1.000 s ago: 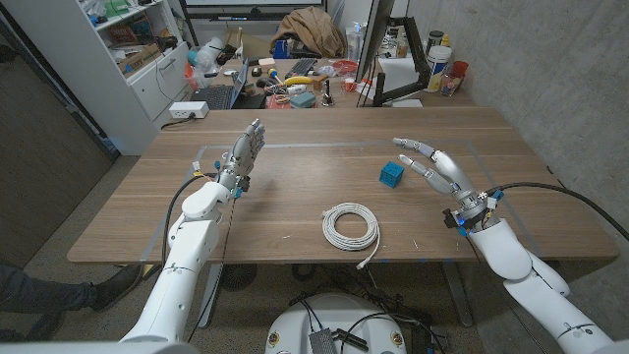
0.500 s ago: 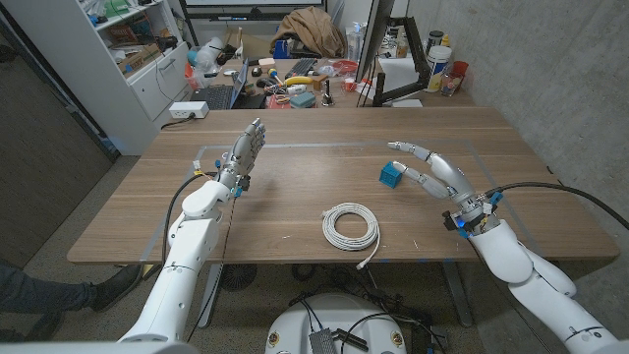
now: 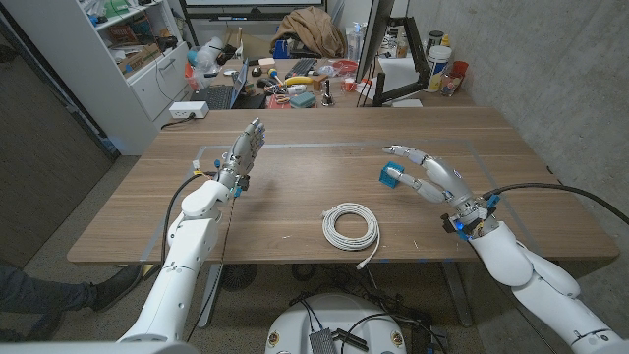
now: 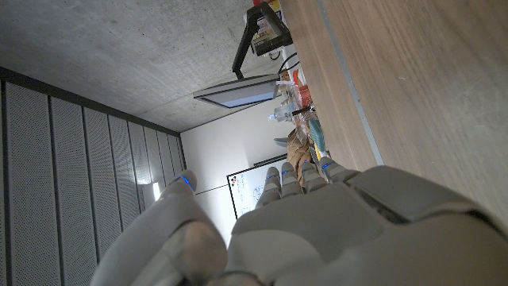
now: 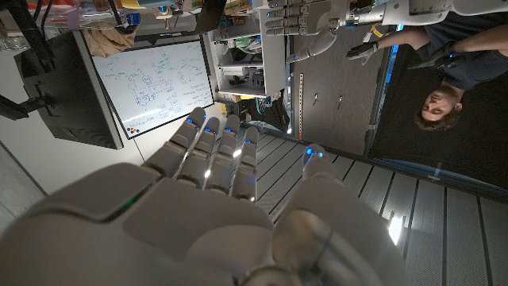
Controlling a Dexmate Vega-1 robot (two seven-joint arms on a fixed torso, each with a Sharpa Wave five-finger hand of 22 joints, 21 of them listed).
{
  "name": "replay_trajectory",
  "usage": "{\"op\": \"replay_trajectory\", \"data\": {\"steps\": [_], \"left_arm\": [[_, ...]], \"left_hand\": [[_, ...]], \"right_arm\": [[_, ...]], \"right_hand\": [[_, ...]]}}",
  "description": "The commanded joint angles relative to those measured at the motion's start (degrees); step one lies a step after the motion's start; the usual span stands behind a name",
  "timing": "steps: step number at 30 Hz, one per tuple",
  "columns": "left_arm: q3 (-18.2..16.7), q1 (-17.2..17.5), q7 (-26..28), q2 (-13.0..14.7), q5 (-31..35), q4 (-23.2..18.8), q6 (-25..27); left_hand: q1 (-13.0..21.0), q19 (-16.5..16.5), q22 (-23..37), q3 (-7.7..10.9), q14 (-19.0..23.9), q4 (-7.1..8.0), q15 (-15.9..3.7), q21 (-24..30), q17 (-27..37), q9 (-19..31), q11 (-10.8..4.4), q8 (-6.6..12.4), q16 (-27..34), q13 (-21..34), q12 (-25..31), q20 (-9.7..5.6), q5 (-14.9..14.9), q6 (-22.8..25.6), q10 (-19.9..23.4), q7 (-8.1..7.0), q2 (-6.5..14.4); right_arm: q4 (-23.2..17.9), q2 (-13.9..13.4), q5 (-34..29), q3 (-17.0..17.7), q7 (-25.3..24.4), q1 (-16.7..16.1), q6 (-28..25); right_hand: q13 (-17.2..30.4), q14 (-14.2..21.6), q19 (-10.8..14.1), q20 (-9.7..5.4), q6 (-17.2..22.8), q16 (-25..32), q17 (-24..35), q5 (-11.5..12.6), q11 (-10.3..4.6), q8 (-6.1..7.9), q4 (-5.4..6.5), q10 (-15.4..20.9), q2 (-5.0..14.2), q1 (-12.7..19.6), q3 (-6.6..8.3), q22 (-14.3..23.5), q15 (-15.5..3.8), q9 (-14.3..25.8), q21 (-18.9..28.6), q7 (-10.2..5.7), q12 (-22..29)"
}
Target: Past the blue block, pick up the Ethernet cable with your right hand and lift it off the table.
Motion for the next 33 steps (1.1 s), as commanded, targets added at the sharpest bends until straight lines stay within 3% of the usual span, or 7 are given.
{"op": "replay_trajectory", "data": {"steps": [1,20,33], "left_arm": [[0.4,-0.9,-0.6,0.0,-0.2,1.6,-0.4],[0.5,-1.0,-0.4,-0.2,-0.1,1.7,-0.4],[0.4,-0.8,-0.2,0.0,0.0,1.0,-0.1]], "left_hand": [[0.0,-0.7,0.1,-0.23,-0.6,-0.02,0.23,-0.2,0.3,0.1,0.19,0.05,0.1,0.3,0.1,-1.31,0.3,0.4,-0.3,0.31,0.6],[0.1,-0.9,0.1,-0.42,-0.6,-0.03,0.22,-0.3,0.3,0.1,0.04,0.04,0.1,0.3,0.1,-1.17,0.3,0.4,-0.4,0.28,0.7],[0.1,-0.9,0.1,-0.56,-0.6,-0.03,0.17,-0.4,0.3,0.1,0.05,0.04,0.1,0.3,0.1,-1.20,0.3,0.5,-0.4,0.29,0.8]], "right_arm": [[-2.1,-1.5,-3.1,-0.3,-1.7,-1.7,-1.7],[-4.6,-5.2,-8.8,-0.6,-4.0,-2.7,-3.9],[-4.8,-7.2,-14.8,-2.2,-9.1,-2.2,-5.3]], "right_hand": [[0.2,0.4,0.5,-1.01,0.0,-0.1,0.2,0.4,-0.19,-0.34,0.09,-0.1,-0.13,-0.3,-0.13,0.1,-2.51,0.3,-0.1,-0.29,-0.2],[0.2,0.6,0.7,-1.03,0.1,-0.1,0.2,0.6,-0.43,-0.33,-0.02,0.0,-0.19,-0.2,-0.11,0.1,-2.75,0.3,-0.6,-0.46,-0.3],[0.2,0.7,1.0,-1.10,0.4,-0.1,0.1,0.9,-1.09,-0.24,-0.31,0.2,-0.56,0.0,-0.13,0.1,-3.14,0.3,-1.0,-0.93,-0.3]]}}
